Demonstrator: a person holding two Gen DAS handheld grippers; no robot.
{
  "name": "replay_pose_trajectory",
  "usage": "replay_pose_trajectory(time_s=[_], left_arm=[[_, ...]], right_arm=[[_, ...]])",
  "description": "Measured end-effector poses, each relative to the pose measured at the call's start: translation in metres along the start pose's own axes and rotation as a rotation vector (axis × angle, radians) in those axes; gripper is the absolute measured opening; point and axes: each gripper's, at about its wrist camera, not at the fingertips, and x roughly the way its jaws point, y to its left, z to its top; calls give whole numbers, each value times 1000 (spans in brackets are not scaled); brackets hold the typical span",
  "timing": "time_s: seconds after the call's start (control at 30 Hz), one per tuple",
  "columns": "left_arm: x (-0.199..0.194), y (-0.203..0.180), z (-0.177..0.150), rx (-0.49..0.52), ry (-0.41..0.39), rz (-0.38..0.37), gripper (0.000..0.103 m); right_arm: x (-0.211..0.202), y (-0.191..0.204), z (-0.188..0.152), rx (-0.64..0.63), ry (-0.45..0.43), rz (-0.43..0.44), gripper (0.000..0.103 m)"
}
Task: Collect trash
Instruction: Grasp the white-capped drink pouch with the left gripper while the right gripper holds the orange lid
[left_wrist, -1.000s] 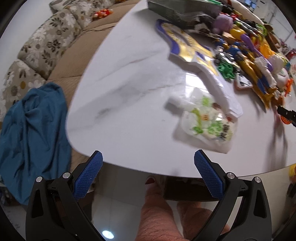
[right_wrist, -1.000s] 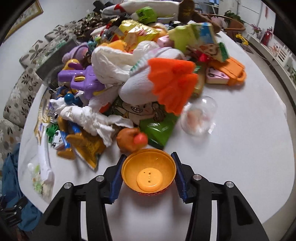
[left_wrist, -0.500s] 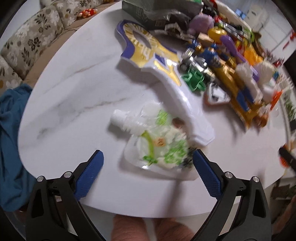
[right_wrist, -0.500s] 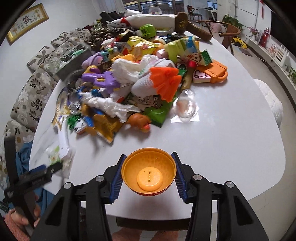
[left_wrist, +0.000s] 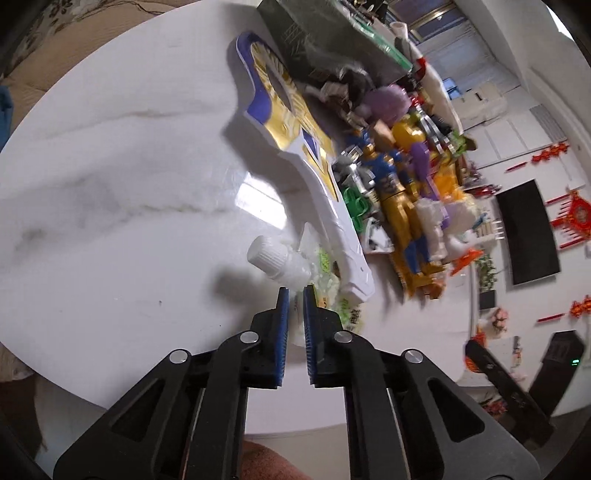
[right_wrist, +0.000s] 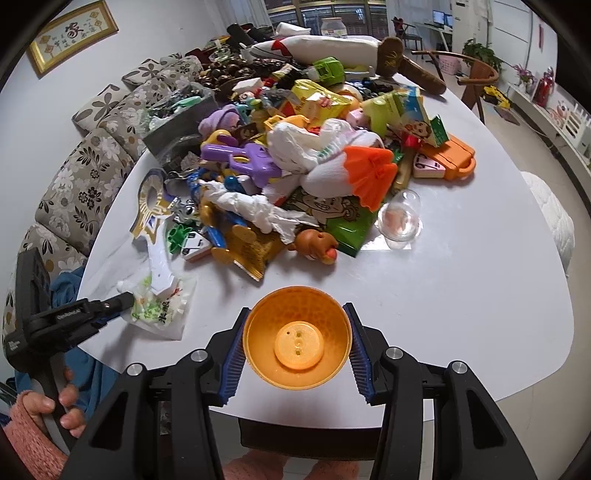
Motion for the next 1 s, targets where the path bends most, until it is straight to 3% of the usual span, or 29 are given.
replay_pose_trajectory(time_s=[0.3, 0.77, 1.0], left_arm=[[-24, -8, 8, 39, -24, -78, 1], [-47, -32, 4, 142, -12, -128, 1], [-58, -46, -23, 242, 64, -155, 1]], right_arm=[[-4, 16, -3, -21, -7, 24, 49], [-21, 23, -3, -56, -27, 34, 49], [-40, 15, -30, -100, 18, 43, 49]])
